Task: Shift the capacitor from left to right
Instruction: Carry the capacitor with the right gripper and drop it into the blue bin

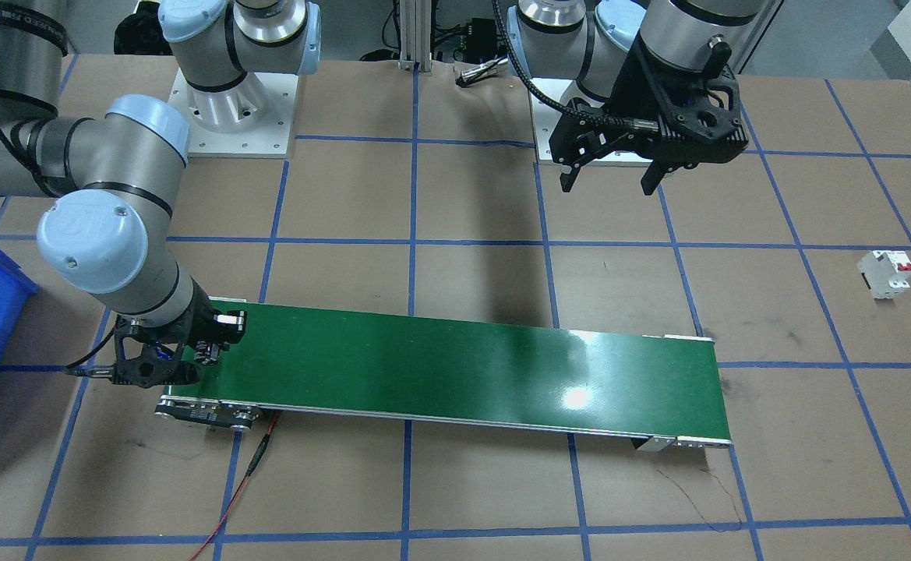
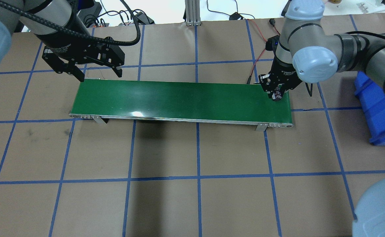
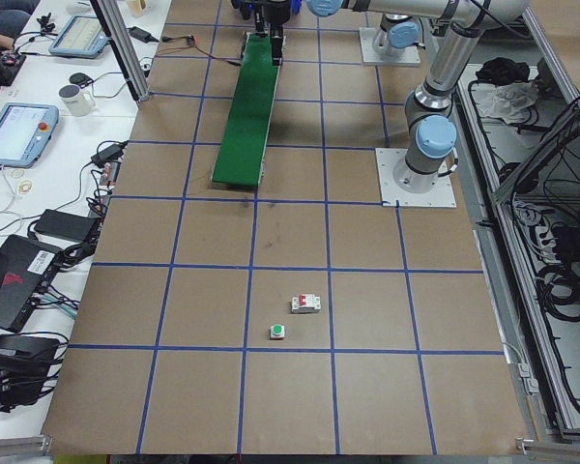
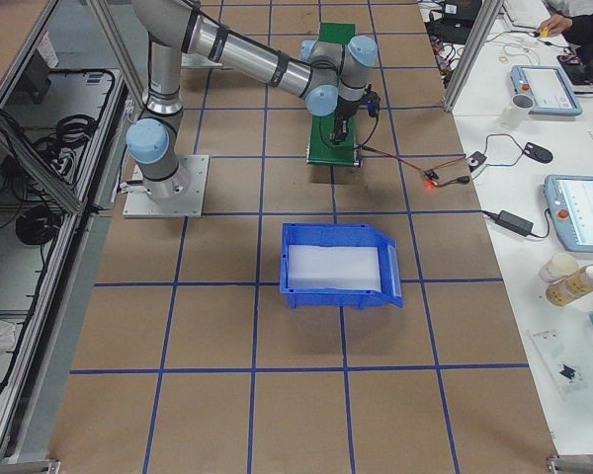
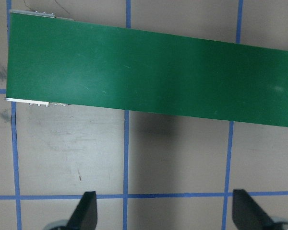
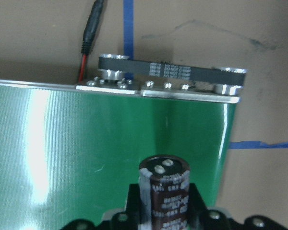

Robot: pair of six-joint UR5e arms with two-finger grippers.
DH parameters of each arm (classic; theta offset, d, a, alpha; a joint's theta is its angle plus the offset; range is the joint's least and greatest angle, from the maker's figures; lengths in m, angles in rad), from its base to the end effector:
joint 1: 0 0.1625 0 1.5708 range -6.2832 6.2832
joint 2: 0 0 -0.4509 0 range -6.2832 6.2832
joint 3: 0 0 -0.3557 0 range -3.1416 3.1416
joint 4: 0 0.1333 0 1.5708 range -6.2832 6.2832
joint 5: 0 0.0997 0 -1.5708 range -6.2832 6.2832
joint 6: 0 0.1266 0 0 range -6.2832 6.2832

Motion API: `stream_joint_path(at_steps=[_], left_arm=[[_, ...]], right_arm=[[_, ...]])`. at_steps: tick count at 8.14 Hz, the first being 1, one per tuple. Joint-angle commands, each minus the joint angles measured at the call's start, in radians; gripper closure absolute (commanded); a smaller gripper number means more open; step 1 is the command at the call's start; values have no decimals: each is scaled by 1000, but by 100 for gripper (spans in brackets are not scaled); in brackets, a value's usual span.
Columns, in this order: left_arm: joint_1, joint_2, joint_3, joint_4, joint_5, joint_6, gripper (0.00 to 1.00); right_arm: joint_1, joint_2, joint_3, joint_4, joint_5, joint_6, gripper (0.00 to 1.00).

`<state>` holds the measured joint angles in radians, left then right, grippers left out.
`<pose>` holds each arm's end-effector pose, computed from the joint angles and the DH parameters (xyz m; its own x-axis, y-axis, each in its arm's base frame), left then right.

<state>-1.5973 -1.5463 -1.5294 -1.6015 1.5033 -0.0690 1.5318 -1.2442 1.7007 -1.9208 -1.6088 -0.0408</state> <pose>-0.1537 -0.4440 0.5140 -0.9968 -0.0401 0.0697 -0.0423 0.9986 -0.0304 0.1070 -0.5542 0.2964 -0.9994 -0.0056 0.0334 -0.0020 0.9942 0.1078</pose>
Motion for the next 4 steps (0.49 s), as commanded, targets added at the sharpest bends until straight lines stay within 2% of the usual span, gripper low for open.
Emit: stream_joint_path(at_steps=[1, 4], left_arm=[[-1, 0, 0, 0, 0, 0, 0], [-1, 0, 0, 0, 0, 0, 0]], right_arm=[[-95, -47, -32, 5, -65, -90, 100], [-361, -84, -61, 2, -71, -533, 100]])
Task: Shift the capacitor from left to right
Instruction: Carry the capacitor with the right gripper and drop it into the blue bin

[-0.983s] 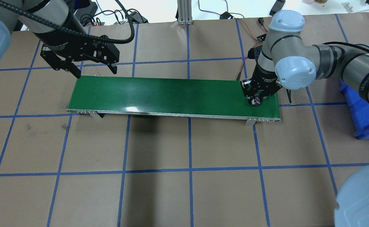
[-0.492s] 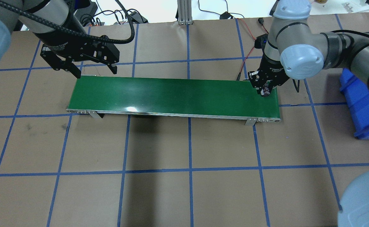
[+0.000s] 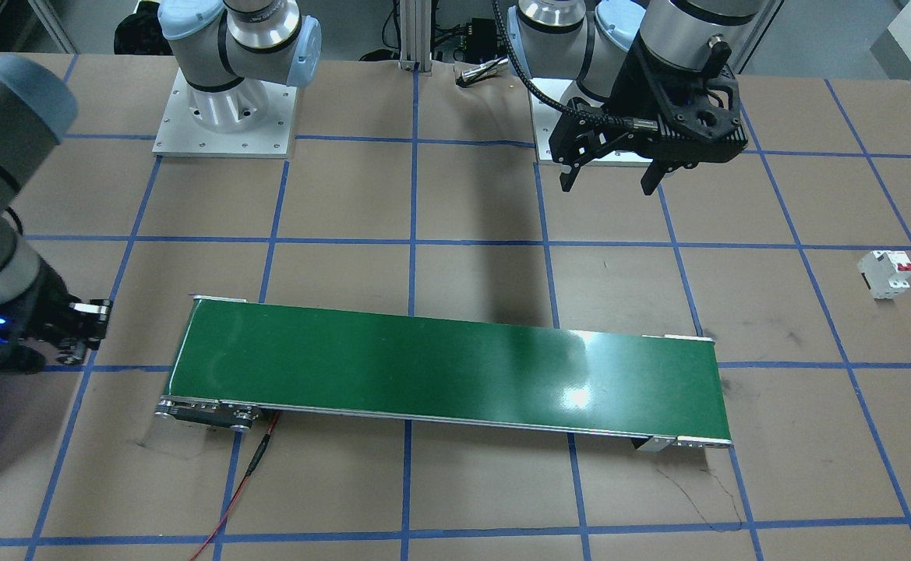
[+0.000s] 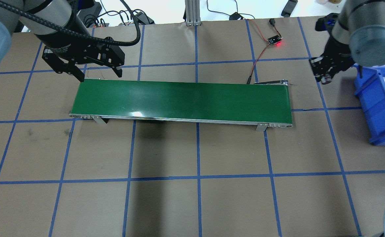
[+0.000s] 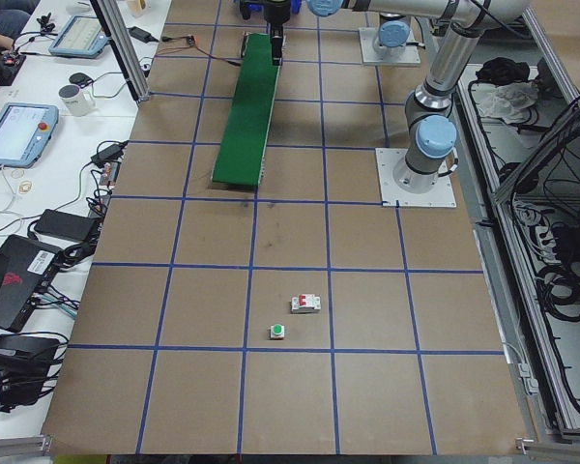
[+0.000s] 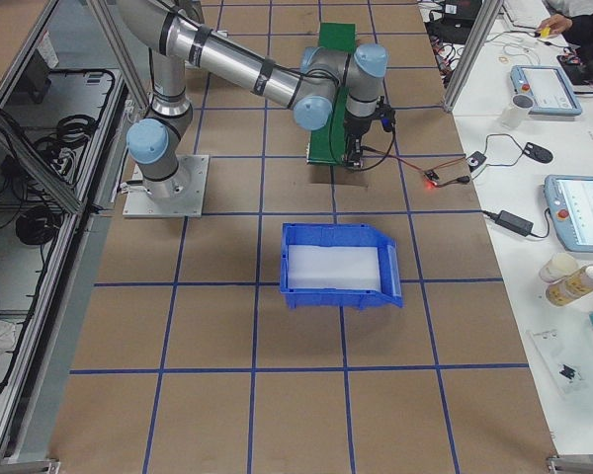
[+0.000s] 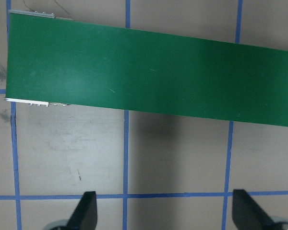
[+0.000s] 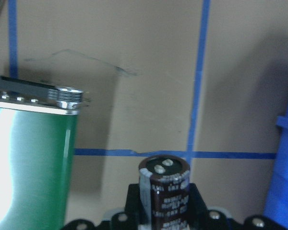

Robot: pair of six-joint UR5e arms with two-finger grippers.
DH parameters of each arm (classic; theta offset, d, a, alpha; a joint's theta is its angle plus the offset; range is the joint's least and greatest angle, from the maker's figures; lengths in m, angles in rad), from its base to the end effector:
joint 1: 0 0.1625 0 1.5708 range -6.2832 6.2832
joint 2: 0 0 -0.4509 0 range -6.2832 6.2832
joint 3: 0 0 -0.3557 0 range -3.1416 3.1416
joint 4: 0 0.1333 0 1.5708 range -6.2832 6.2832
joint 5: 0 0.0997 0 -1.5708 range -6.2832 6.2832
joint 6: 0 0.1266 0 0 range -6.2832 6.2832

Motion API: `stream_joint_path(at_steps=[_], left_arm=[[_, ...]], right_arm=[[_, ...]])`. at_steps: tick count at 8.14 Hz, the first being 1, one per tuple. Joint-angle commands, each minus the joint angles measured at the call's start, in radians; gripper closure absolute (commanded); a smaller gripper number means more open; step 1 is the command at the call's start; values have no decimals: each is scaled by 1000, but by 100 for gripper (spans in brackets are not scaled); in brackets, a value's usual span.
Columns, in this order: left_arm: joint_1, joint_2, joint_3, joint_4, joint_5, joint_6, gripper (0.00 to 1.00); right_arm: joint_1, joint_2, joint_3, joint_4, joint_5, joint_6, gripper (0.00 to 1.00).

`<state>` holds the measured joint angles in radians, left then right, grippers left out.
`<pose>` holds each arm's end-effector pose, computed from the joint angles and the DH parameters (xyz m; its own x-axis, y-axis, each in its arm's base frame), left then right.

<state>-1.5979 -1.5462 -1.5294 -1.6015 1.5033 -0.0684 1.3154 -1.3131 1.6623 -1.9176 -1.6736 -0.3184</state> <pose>-0.1539 -0.4439 0.5140 -0.9968 -0.0389 0.0697 -0.0411 0.9987 -0.0306 -0.0222 -0.5611 0.3506 -0.9932 -0.0645 0.0967 -0.0614 0.9975 0.0344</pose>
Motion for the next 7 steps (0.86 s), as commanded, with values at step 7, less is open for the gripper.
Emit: stream_joint_path(at_steps=[7], left_arm=[[-1, 0, 0, 0, -3, -2, 0]], right_arm=[[-501, 156, -33, -182, 11, -912, 100]])
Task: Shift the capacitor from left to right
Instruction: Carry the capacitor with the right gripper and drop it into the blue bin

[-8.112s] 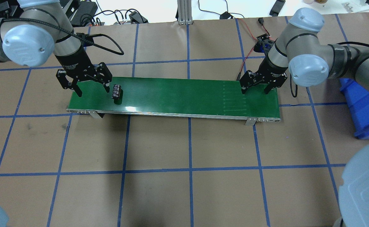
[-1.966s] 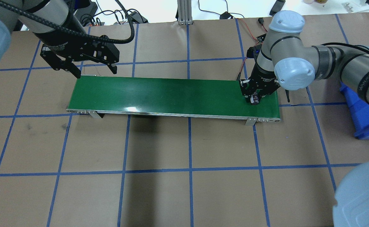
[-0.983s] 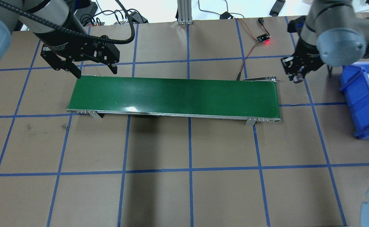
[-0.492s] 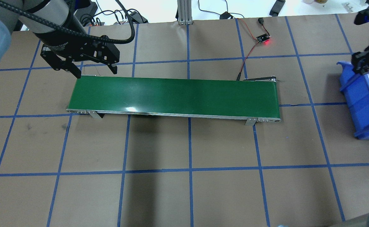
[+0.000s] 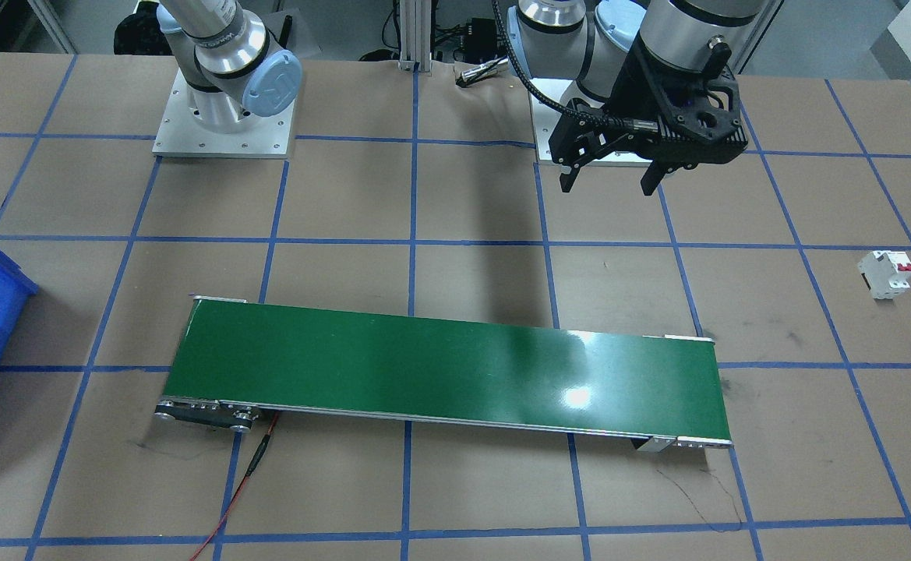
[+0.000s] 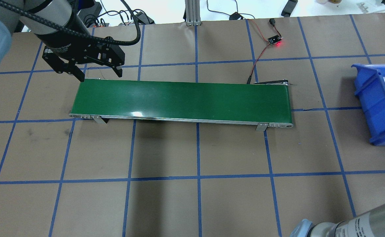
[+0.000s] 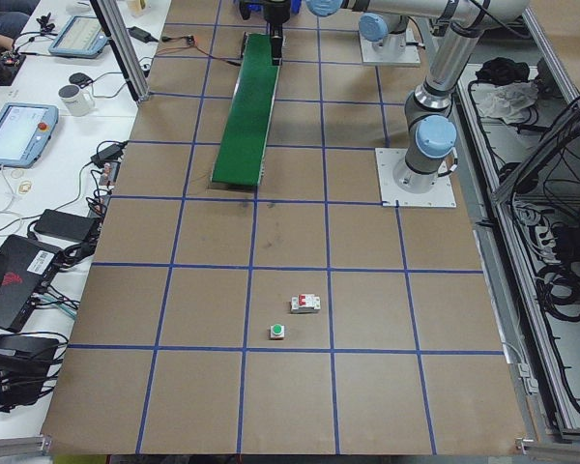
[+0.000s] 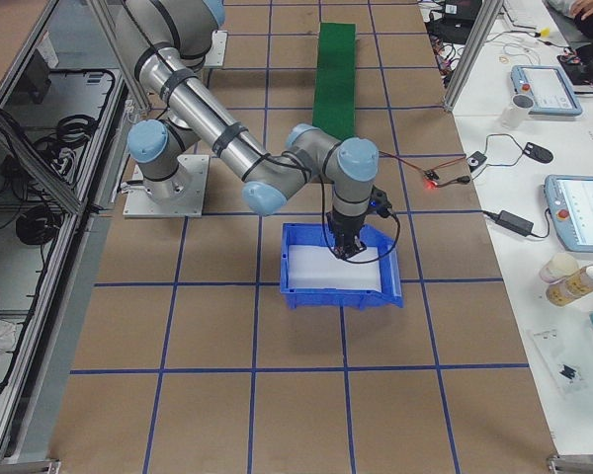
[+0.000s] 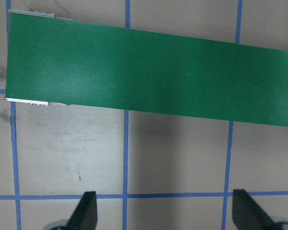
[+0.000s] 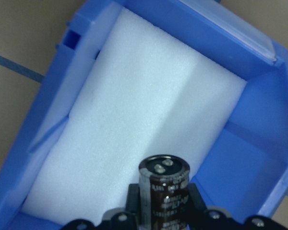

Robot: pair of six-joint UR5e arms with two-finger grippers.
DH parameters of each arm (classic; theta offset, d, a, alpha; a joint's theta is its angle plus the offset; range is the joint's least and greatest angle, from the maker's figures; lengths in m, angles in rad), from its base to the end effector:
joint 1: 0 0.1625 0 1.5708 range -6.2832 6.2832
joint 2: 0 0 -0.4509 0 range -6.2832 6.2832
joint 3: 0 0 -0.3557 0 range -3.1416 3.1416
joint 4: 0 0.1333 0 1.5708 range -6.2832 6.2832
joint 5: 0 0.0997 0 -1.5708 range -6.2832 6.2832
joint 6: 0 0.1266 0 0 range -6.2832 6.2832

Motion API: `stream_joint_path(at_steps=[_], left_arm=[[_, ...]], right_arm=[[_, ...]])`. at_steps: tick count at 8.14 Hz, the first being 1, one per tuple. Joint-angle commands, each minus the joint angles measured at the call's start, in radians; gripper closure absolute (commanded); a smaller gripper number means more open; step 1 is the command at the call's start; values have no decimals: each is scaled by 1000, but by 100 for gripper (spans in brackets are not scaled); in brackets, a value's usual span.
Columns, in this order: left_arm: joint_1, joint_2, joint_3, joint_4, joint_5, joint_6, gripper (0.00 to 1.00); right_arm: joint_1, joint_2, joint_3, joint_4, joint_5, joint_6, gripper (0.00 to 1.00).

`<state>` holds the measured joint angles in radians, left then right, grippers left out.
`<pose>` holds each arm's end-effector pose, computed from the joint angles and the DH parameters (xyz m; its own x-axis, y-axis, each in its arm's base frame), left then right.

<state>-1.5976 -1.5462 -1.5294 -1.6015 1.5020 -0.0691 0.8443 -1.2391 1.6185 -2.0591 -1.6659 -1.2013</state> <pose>-0.1540 -0.4440 0.5140 -0.9967 -0.0399 0.0710 -0.0421 0.9986 -0.0305 -0.3013 -0.5216 0.3426 -0.8820 -0.4513 0.1354 -0.4490 0.8922 0.0488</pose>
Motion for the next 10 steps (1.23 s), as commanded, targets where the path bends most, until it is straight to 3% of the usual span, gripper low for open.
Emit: stream_joint_path(at_steps=[1, 2, 3, 6, 8, 10], left_arm=[[-2, 0, 0, 0, -2, 0, 0], [-1, 0, 0, 0, 0, 0, 0], [-1, 0, 0, 0, -2, -1, 0], [-1, 0, 0, 0, -2, -1, 0], [-1, 0, 0, 0, -2, -1, 0], [-1, 0, 0, 0, -2, -1, 0]], right_arm=[[-30, 101, 24, -52, 33, -27, 100], [-30, 110, 32, -70, 38, -26, 80], [-30, 99, 32, -62, 96, -15, 1], [-1, -21, 32, 5, 127, -30, 0], [122, -176, 31, 182, 112, -3, 0], [247, -308, 18, 368, 114, 267, 0]])
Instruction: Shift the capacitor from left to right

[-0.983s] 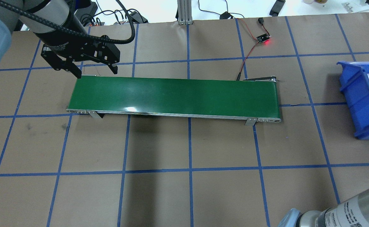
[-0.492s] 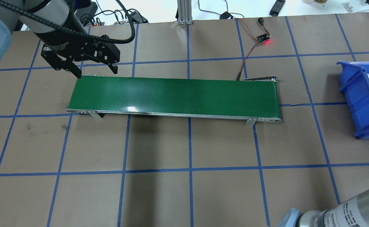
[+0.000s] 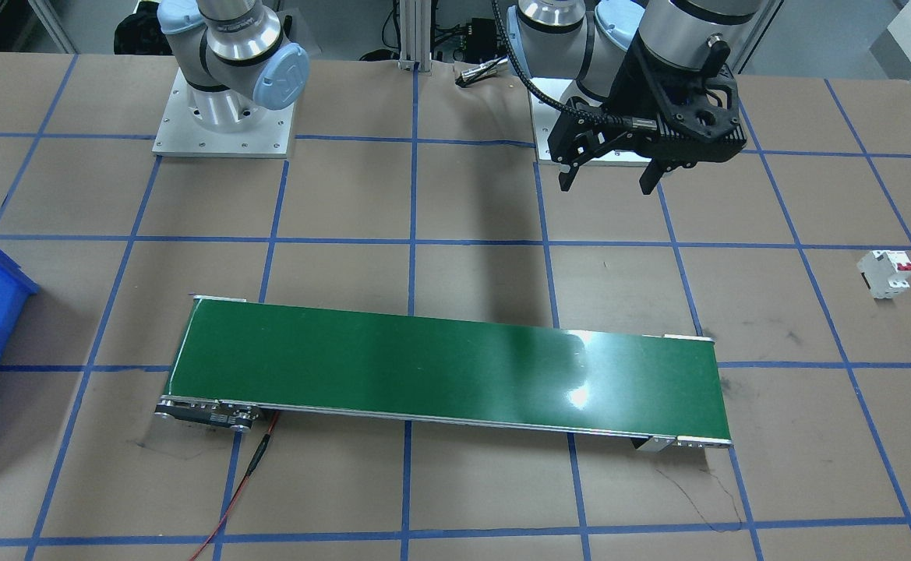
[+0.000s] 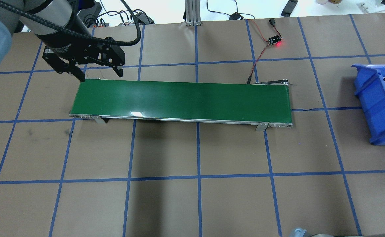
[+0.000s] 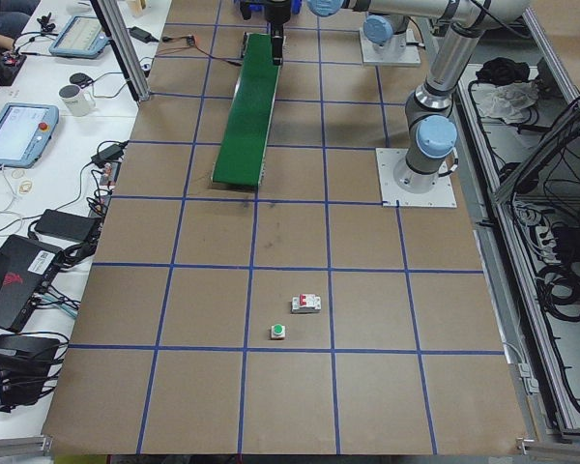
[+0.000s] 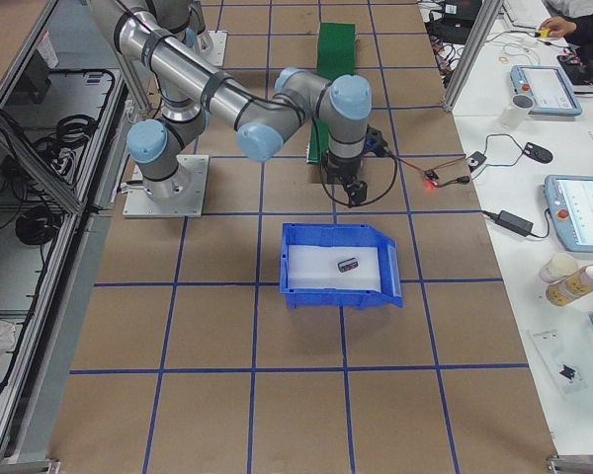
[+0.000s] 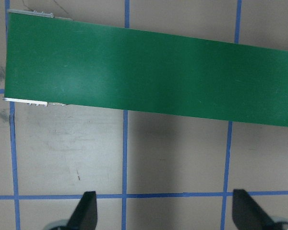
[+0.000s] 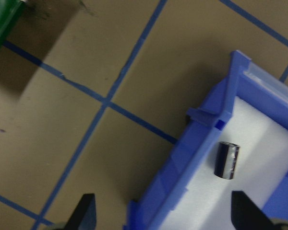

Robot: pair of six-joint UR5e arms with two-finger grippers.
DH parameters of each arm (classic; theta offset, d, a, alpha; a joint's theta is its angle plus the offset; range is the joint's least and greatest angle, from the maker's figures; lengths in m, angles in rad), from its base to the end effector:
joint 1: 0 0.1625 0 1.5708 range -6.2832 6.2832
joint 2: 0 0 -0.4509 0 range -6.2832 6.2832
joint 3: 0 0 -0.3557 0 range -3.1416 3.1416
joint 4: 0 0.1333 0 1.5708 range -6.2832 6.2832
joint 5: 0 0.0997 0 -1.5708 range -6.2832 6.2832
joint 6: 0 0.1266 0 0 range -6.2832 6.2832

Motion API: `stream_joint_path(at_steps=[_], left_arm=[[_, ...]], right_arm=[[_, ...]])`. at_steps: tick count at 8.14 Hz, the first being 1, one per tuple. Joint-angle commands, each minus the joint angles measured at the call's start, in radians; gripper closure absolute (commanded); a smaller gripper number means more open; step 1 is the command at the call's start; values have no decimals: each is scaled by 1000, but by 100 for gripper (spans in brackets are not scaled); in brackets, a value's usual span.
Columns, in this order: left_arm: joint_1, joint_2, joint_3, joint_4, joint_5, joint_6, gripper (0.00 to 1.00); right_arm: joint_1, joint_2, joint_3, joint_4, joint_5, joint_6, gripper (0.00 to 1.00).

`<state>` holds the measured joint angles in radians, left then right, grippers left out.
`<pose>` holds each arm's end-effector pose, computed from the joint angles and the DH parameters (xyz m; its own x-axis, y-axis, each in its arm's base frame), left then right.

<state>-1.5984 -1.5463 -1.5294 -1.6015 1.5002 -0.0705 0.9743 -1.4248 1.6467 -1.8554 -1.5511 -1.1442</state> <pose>-0.1545 -0.4439 0.5140 -0.9965 -0.0404 0.0728 -0.0427 0.9986 -0.0301 -0.1798 -0.5065 0.4102 -0.8529 -0.5197 0.0489 -0.5217 0.8520 -0.0438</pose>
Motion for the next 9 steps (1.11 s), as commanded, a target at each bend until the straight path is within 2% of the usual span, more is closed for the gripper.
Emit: stream_joint_path(at_steps=[1, 2, 5, 6, 9], left_arm=[[0, 0, 0, 0, 0, 0, 0], [0, 0, 0, 0, 0, 0, 0], [0, 0, 0, 0, 0, 1, 0], [0, 0, 0, 0, 0, 2, 0], [0, 0, 0, 0, 0, 2, 0]], right_arm=[[208, -175, -14, 218, -4, 363, 0], [307, -202, -18, 232, -4, 555, 0], [634, -189, -30, 231, -33, 1029, 0], [696, -186, -30, 226, -34, 1110, 0], [699, -180, -30, 223, -32, 1112, 0]])
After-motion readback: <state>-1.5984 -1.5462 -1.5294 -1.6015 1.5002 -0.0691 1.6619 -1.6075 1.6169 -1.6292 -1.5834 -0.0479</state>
